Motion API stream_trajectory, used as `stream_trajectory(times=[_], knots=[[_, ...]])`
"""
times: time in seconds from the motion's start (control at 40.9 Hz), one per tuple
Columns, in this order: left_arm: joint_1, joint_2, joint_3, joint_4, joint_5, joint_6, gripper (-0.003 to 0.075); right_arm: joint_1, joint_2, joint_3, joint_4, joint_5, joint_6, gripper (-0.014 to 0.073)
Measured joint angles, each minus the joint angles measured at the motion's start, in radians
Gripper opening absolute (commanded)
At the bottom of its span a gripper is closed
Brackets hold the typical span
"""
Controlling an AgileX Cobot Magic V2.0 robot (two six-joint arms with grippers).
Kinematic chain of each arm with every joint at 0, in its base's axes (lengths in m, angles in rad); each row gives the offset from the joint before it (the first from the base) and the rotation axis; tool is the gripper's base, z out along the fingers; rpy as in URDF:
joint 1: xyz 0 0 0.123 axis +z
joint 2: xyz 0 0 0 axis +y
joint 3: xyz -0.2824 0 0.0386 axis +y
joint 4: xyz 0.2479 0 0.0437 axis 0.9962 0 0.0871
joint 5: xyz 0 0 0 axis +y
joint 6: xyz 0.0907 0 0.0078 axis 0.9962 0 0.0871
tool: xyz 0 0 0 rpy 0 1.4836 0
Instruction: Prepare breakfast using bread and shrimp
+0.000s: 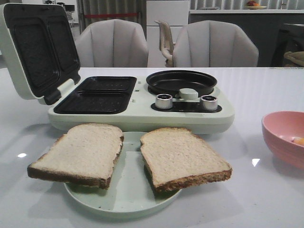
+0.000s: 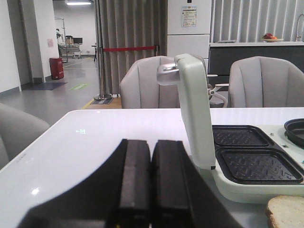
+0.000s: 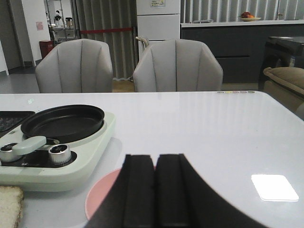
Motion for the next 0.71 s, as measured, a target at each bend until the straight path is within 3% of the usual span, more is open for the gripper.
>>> stream_trajectory(times=[0.612, 0.71], knots=[[0.0, 0.0, 0.0, 0.0, 0.0, 0.0, 0.01, 0.0, 0.0, 0.0, 0.0, -0.008, 0.0, 0.0044], [0.0, 0.0, 0.0, 0.0, -0.054, 0.0, 0.01, 0.0, 0.0, -0.004, 0.0, -0.016, 0.0, 0.0044]])
